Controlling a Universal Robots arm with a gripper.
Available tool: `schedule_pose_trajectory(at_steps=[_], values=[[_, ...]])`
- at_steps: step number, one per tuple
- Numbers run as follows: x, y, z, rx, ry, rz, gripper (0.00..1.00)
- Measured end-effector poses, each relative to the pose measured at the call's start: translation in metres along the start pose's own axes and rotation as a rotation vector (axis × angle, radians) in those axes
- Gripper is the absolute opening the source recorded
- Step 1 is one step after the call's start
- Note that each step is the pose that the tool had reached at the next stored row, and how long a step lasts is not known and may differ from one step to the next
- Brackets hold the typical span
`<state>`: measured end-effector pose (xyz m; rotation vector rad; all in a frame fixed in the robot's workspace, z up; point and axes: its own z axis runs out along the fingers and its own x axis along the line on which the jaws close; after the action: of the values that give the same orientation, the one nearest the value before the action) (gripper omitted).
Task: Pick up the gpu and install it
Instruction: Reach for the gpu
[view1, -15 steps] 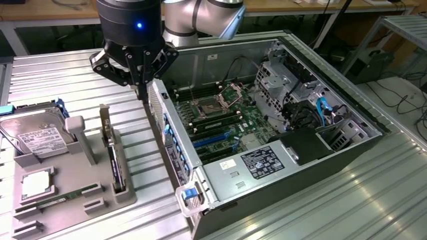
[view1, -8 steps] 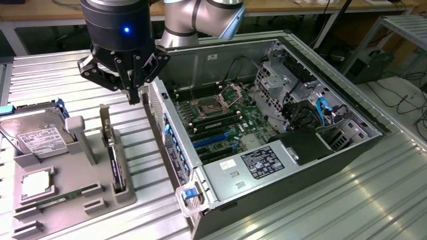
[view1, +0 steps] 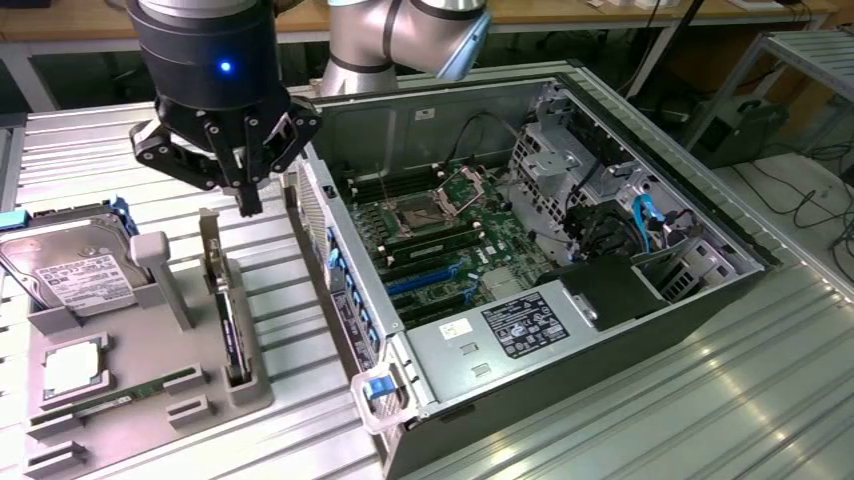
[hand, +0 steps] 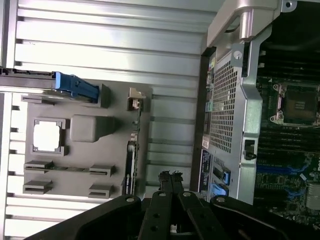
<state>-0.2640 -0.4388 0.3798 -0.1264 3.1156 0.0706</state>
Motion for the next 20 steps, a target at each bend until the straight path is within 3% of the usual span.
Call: schedule_pose_trajectory(at_steps=[7, 14, 20], values=[[0.027, -0.0041, 0.0005, -0.0001, 0.0000, -0.002, 0.11], [0.044, -0.0060, 0.0012, -0.0001, 0.0001, -0.002, 0.11], [0.051, -0.0067, 0.0012, -0.0001, 0.0001, -0.003, 0.11]])
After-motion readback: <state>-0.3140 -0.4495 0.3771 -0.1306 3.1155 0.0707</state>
